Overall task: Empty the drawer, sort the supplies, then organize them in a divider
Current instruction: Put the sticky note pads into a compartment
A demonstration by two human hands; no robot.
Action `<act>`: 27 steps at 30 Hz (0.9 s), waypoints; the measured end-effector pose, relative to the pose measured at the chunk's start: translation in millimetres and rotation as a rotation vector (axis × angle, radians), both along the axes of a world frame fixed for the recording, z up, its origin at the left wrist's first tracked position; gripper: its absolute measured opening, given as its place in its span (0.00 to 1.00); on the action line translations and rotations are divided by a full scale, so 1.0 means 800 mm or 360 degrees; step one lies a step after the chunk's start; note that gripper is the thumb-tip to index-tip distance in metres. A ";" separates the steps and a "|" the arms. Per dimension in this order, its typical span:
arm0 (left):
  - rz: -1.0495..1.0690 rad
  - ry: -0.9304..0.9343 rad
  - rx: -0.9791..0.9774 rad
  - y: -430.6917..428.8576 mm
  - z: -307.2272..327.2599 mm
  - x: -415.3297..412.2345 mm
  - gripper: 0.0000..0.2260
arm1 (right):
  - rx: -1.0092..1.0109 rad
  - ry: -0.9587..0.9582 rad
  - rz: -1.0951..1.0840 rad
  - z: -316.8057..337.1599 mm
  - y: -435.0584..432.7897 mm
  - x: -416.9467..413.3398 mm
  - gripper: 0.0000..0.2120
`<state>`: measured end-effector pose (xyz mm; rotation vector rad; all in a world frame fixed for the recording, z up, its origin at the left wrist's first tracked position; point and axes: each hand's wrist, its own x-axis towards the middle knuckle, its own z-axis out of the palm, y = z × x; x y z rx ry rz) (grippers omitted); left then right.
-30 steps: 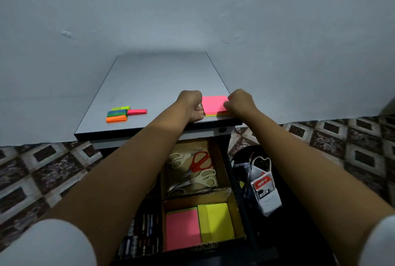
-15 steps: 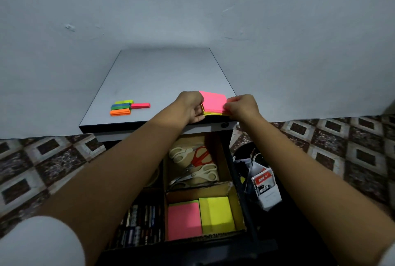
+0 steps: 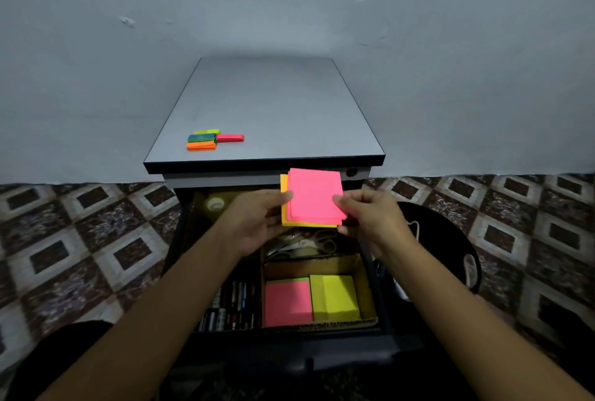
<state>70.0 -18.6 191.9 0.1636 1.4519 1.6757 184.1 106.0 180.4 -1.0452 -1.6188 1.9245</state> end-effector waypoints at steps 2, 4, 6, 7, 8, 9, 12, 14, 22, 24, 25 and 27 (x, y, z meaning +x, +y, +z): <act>0.0017 -0.0012 0.0004 -0.022 -0.014 0.006 0.02 | -0.0032 -0.0009 0.0014 -0.012 -0.014 0.008 0.07; 0.0014 -0.0010 -0.0039 -0.042 -0.029 0.014 0.03 | -0.0069 -0.0047 0.0055 -0.023 -0.026 0.018 0.07; 0.0021 -0.0004 -0.0086 -0.059 -0.044 0.021 0.04 | -0.0118 -0.0111 0.0137 -0.034 -0.036 0.027 0.06; 0.0029 -0.0001 -0.0107 -0.066 -0.052 0.023 0.04 | -0.0143 -0.0143 0.0175 -0.038 -0.041 0.030 0.06; 0.0049 -0.0002 -0.0127 -0.073 -0.059 0.026 0.04 | -0.0162 -0.0178 0.0195 -0.044 -0.045 0.034 0.06; 0.0077 0.0001 -0.0147 -0.080 -0.065 0.028 0.04 | -0.0170 -0.0216 0.0200 -0.048 -0.048 0.038 0.07; 0.0204 0.0045 -0.0220 -0.098 -0.082 0.027 0.03 | -0.0173 -0.0296 0.0219 -0.063 -0.052 0.051 0.06; 0.0301 0.0067 -0.0242 -0.109 -0.091 0.023 0.03 | -0.0166 -0.0337 0.0270 -0.072 -0.051 0.057 0.06; 0.0526 0.0014 -0.0159 -0.121 -0.108 0.010 0.02 | 0.0380 -0.0821 0.0480 -0.100 -0.041 0.059 0.09; 0.0520 0.0015 -0.0145 -0.121 -0.109 0.010 0.01 | 0.0536 -0.0934 0.0533 -0.107 -0.042 0.050 0.07; 0.0518 0.0017 -0.0139 -0.121 -0.110 0.010 0.01 | 0.0611 -0.0974 0.0557 -0.110 -0.043 0.045 0.05; 0.0518 0.0029 -0.0139 -0.121 -0.111 0.010 0.01 | 0.0723 -0.1025 0.0585 -0.112 -0.050 0.035 0.05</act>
